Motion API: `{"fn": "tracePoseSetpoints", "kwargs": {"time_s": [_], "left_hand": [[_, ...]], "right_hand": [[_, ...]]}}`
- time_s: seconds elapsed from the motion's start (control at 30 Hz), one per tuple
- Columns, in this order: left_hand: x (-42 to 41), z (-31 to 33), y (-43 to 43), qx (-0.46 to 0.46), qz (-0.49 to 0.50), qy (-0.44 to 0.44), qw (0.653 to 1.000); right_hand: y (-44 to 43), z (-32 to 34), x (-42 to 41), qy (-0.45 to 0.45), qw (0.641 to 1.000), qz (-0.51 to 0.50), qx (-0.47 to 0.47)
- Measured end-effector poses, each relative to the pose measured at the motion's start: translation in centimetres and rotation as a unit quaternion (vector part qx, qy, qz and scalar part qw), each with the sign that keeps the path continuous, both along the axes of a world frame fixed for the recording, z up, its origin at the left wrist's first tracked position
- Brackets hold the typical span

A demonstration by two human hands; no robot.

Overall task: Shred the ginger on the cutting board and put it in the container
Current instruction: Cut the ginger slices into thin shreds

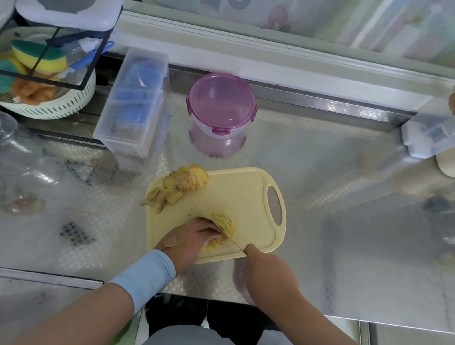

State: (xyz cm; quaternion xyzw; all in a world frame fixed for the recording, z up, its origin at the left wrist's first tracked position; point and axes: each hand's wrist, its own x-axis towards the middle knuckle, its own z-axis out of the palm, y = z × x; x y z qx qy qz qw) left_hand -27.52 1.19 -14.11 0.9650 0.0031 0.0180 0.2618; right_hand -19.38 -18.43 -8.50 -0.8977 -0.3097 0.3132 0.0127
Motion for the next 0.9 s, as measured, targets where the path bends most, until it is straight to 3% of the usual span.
{"fn": "tracePoseSetpoints", "kwargs": {"time_s": [0.27,0.9], "left_hand": [[-0.3,-0.6,0.1,-0.023,0.008,0.019,1.0],[-0.2,-0.3,-0.1,-0.038,0.03,0.018,0.999]], "right_hand": [[3.5,-1.1,0.8,0.026,1.0,-0.008,0.012],[1.7,-0.5,0.7,0.014,1.0,0.011,-0.005]]}}
